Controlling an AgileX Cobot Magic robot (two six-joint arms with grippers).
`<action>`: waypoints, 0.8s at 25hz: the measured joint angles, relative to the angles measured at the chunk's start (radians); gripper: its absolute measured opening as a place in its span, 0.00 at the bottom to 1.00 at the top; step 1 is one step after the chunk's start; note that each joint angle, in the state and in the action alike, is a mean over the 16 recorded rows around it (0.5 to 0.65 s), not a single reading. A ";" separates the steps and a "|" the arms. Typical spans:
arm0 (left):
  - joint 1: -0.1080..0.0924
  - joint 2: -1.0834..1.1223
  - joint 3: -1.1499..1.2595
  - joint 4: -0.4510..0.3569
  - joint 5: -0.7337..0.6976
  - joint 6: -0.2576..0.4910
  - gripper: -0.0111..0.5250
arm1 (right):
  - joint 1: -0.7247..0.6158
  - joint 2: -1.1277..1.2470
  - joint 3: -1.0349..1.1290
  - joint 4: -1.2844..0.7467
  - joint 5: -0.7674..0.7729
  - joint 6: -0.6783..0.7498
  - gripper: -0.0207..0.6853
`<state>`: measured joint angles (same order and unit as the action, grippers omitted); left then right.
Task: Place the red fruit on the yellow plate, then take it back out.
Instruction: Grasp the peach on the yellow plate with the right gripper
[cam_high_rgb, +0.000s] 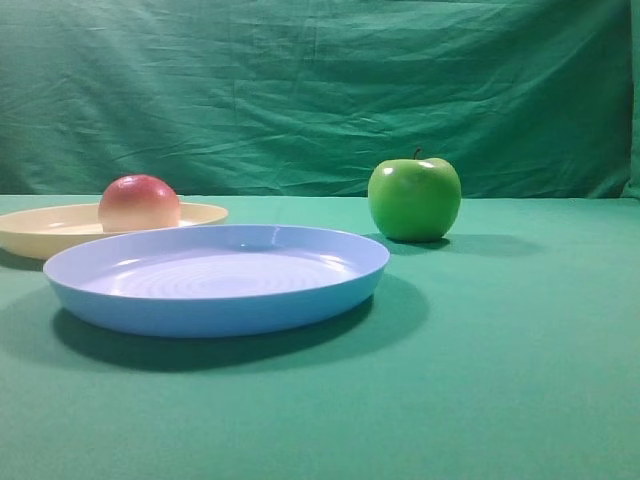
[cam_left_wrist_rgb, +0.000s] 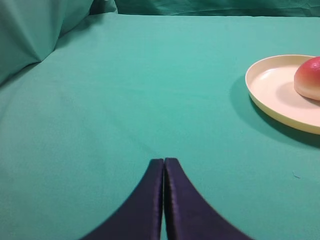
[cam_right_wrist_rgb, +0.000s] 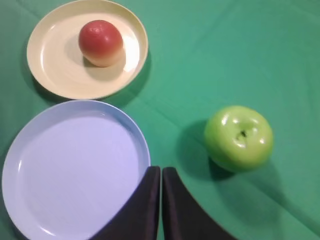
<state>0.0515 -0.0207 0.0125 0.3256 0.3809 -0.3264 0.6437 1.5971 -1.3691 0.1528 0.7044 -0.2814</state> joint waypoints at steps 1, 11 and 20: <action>0.000 0.000 0.000 0.000 0.000 0.000 0.02 | 0.012 0.039 -0.033 0.001 -0.008 0.000 0.03; 0.000 0.000 0.000 0.000 0.000 0.000 0.02 | 0.085 0.386 -0.322 0.015 -0.139 -0.007 0.12; 0.000 0.000 0.000 0.000 0.000 0.000 0.02 | 0.116 0.597 -0.455 0.019 -0.274 -0.020 0.58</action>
<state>0.0515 -0.0207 0.0125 0.3256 0.3809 -0.3264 0.7600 2.1940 -1.8239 0.1723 0.4303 -0.3011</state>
